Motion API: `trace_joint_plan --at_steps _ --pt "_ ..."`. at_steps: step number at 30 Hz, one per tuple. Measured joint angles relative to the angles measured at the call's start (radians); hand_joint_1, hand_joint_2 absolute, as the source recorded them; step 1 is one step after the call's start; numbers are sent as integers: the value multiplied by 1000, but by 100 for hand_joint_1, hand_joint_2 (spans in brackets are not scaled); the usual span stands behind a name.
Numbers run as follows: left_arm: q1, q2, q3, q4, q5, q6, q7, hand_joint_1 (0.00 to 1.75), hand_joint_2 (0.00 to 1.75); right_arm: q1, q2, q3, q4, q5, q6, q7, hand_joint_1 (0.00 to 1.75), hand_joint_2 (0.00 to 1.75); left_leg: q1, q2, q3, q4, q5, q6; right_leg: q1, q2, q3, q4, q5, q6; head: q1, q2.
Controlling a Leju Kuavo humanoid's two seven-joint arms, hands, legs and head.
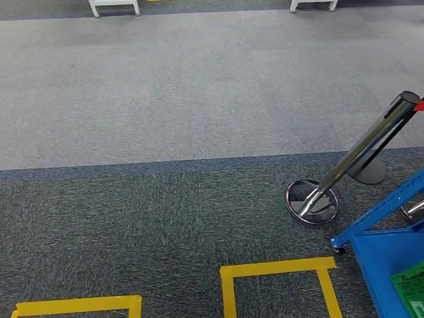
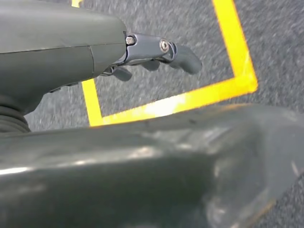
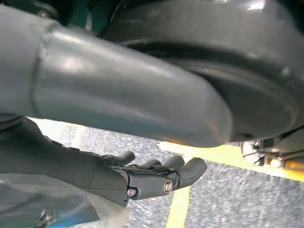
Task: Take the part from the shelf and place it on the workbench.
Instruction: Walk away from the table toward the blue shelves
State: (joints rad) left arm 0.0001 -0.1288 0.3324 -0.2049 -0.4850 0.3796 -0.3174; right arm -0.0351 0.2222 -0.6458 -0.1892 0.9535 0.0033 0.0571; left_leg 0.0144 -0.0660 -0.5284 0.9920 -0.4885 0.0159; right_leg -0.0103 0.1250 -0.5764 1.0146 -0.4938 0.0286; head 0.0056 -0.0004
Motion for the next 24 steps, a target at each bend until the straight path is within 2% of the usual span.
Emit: trace_joint_plan --at_steps 1,2,3,4,5,6,7,8,9,10,11,12,14,15,16,18,19,20,21,22,23,24 --pt "0 0 0 0 0 0 0 0 0 0 0 0 0 0 0 0 0 0 2 16 3 -6 3 4 2 -31 -19 31 -20 4 4 0" --pt "0 -1 0 0 0 0 0 0 0 -3 0 0 0 0 0 1 0 0 3 35 5 -9 3 7 3 -69 -46 86 -50 8 7 0" --pt "2 -1 0 0 0 0 0 0 0 -6 -1 0 0 0 0 1 0 0 2 53 5 -10 2 9 3 -96 -82 155 -84 13 11 0" --pt "3 -2 0 0 0 0 0 0 0 -8 -1 0 0 0 0 1 0 0 2 72 6 -10 1 10 2 -109 -115 221 -110 18 12 0" --pt "4 -2 0 0 0 0 0 0 0 -9 -2 0 0 0 0 1 0 0 1 90 6 -9 -1 10 0 -114 -137 264 -121 21 11 0" --pt "4 -2 0 0 0 0 0 0 0 -9 -3 0 0 0 0 1 0 0 1 105 8 -9 -2 9 -1 -118 -136 266 -110 24 12 0" --pt "3 -2 0 0 0 0 0 0 0 -9 -3 0 0 0 0 2 0 0 1 119 10 -9 -5 7 -1 -124 -113 226 -81 24 12 0" --pt "1 -3 0 0 0 0 0 0 0 -9 -4 0 0 0 0 5 0 0 1 131 14 -9 -7 4 -1 -139 -74 156 -44 23 12 0" --pt "0 -4 0 0 0 0 0 0 0 -9 -5 0 0 0 1 7 0 0 -1 141 18 -8 -11 -1 2 -167 -32 81 -18 20 12 0" --pt "0 -5 0 0 0 0 0 0 0 -9 -5 0 0 0 1 9 0 0 -4 150 21 -7 -15 -6 5 -188 1 23 -1 13 12 0" --pt "0 -5 0 0 -1 0 0 0 0 -10 -6 0 0 0 1 10 0 0 -7 159 24 -6 -18 -11 8 -203 20 -9 5 7 12 0" --pt "-1 -5 0 0 -2 0 0 0 0 -10 -6 0 0 0 2 11 0 0 -10 168 27 -6 -20 -15 11 -207 25 -19 2 0 12 0" --pt "-3 -6 1 0 -3 0 0 0 0 -7 -6 0 0 -1 4 12 0 0 -10 183 33 -5 -25 -24 9 -182 23 -19 5 -14 12 0" --pt "-4 -6 1 0 -4 0 0 0 0 -6 -6 0 0 -1 5 12 0 0 -8 171 31 6 -37 -29 7 -171 23 -21 6 -21 10 0" --pt "-4 -7 1 0 -5 0 0 0 0 -6 -6 0 0 -1 6 12 0 0 -6 150 22 35 -58 -33 5 -159 24 -23 9 -28 8 0" --pt "-3 -7 2 0 -6 0 0 0 0 -9 -5 0 0 -1 9 13 0 0 -3 96 -30 156 -126 -38 4 -135 25 -24 12 -36 2 0" --pt "-1 -7 2 0 -6 0 0 0 0 -10 -5 0 0 -1 10 13 0 0 -3 84 -62 226 -154 -38 5 -121 25 -24 13 -38 1 0" --pt "1 -7 2 0 -6 0 0 0 0 -9 -5 0 0 -1 12 14 0 0 -3 77 -88 278 -167 -38 6 -106 26 -24 13 -39 0 0" --pt "2 -7 3 0 -6 0 0 0 0 -8 -5 0 0 -2 13 15 0 0 -4 75 -99 293 -158 -36 8 -91 27 -23 13 -40 0 0" --pt "3 -7 3 0 -6 0 0 0 0 -6 -5 0 0 -2 14 15 0 0 -4 71 -93 268 -128 -33 9 -75 30 -23 13 -40 1 0" --pt "3 -7 3 0 -6 0 0 0 0 -5 -5 0 0 -2 14 16 0 0 -4 62 -72 209 -85 -29 10 -60 32 -22 13 -40 1 0" --pt "2 -6 3 0 -6 0 0 0 0 -5 -5 0 0 -2 14 16 0 0 -3 39 -45 139 -45 -24 10 -46 33 -21 12 -39 1 0"
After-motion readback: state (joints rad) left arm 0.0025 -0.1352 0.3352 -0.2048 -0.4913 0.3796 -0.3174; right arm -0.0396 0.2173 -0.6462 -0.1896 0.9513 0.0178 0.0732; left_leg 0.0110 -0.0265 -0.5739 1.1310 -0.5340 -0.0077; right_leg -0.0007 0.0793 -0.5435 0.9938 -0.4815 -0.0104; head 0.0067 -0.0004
